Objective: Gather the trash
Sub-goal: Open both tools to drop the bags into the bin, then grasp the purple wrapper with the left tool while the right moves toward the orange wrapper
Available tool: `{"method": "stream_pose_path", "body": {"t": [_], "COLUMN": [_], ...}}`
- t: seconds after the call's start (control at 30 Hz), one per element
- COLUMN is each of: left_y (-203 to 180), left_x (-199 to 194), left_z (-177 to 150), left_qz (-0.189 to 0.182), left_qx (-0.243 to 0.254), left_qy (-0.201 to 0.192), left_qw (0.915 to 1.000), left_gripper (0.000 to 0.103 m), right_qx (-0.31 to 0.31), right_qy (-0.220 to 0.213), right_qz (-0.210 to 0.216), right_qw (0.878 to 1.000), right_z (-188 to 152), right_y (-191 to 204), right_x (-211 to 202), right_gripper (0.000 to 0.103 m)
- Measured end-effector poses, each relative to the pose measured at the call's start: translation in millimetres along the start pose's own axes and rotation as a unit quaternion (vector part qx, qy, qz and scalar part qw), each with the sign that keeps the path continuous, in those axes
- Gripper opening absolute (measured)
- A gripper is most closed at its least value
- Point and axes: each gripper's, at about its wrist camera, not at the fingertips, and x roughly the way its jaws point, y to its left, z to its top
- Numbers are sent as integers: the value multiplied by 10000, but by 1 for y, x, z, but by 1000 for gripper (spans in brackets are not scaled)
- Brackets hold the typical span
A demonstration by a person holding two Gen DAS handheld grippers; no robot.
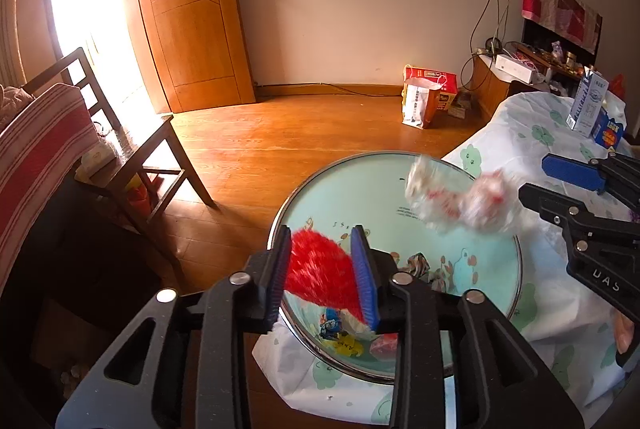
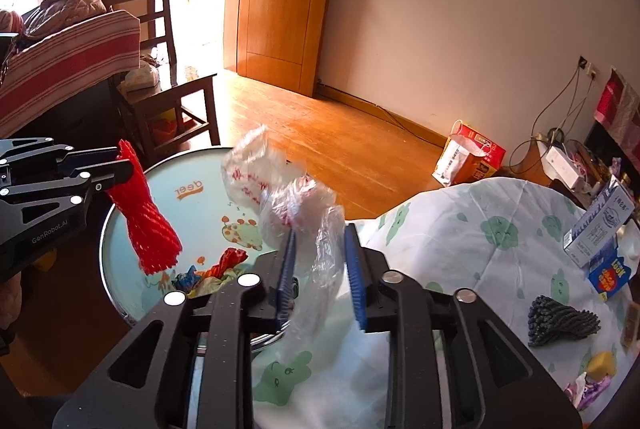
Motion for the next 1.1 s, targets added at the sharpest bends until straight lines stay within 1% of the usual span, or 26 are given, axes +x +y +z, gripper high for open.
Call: {"method": "stream_pose_path", "body": {"t": [0.07, 0.1, 0.13, 0.17, 0.23, 0.37, 0.47, 0.5, 0.57, 0.6, 0.7, 0.8, 0.9, 1.0, 1.1], "left_y": [-1, -2, -3, -4, -8, -28, -48, -56, -73, -81, -109, -141, -171, -199, -229], "left_x": [-1, -1, -1, -2, -1, 0, -1, -3, -4, -5, -6, -9, -13, -16, -21], "left_z": [-1, -1, -1, -2, -4, -12, -18, -20, -22, -23, -23, -22, -21, -20, -19], "left_qz": [5, -5, 1, 29, 18, -70, -210, -254, -388, -445, -661, -874, -1088, -1263, -1401], "left_qx": [-18, -30, -36, -57, -101, 19, 200, 252, 387, 453, 618, 783, 964, 1126, 1293], "left_qy": [-11, -13, -9, -23, -23, 44, 51, 38, 32, 26, -9, -39, -99, -146, -158], "left_qw": [10000, 10000, 10000, 10000, 9999, 10000, 9996, 9994, 9985, 9980, 9959, 9931, 9893, 9855, 9815], "left_gripper": [48, 50, 57, 70, 79, 86, 90, 91, 92, 92, 92, 93, 93, 93, 93], "right_qx": [39, 66, 78, 96, 153, 349, 482, 626, 756, 868, 1141, 1469, 1648, 1819, 2101], "right_qy": [-22, -39, -52, -63, -72, -115, -145, -156, -149, -119, -12, 163, 280, 378, 451], "right_qz": [-5, -28, -45, -70, -123, -289, -591, -683, -867, -1065, -1389, -1795, -2104, -2339, -2627], "right_qw": [10000, 10000, 9999, 9999, 9998, 9989, 9970, 9956, 9933, 9904, 9837, 9726, 9632, 9544, 9406], "right_z": [-1, -2, -3, -4, -6, -12, -23, -30, -43, -54, -78, -111, -143, -171, -206], "right_y": [0, -2, -2, -4, -8, -25, -44, -55, -70, -82, -108, -141, -165, -184, -209], "right_x": [-1, -2, -3, -6, -11, -32, -54, -66, -80, -92, -112, -136, -158, -176, -196], "right_gripper": [51, 55, 57, 60, 61, 64, 67, 67, 70, 71, 74, 76, 78, 79, 79]}}
